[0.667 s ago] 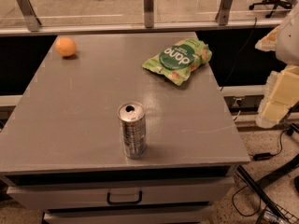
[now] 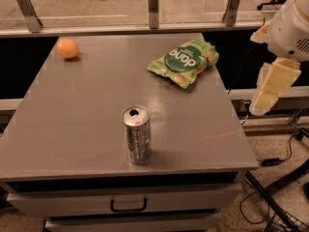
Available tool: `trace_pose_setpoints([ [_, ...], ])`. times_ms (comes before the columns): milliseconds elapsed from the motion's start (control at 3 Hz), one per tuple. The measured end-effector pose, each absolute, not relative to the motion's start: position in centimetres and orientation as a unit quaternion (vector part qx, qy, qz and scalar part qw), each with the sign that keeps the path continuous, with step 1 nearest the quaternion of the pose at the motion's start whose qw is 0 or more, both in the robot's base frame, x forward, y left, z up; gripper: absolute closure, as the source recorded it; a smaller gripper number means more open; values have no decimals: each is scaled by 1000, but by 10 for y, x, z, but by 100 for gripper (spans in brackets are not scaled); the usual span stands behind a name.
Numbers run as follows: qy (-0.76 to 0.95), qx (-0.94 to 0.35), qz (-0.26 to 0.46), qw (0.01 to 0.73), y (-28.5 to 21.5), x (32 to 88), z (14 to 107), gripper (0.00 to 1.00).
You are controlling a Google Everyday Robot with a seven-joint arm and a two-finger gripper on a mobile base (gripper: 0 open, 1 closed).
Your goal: Move green rice chip bag near redbull can
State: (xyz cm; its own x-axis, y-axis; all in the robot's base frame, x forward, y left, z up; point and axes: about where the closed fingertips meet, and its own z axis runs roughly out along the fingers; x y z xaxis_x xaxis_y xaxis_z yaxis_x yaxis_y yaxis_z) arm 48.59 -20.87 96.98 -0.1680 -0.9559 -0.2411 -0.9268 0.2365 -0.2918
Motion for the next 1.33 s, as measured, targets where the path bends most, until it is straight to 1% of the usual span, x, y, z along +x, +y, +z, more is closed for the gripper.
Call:
trace_pose_setpoints([
  [333, 752, -629, -31, 197, -203, 524, 950, 0],
  [667, 732, -649, -20, 206, -185, 578, 923, 0],
  [1000, 715, -666, -9, 210, -167, 617, 904, 0],
  [1333, 705, -676, 2, 216, -157, 645, 897, 0],
])
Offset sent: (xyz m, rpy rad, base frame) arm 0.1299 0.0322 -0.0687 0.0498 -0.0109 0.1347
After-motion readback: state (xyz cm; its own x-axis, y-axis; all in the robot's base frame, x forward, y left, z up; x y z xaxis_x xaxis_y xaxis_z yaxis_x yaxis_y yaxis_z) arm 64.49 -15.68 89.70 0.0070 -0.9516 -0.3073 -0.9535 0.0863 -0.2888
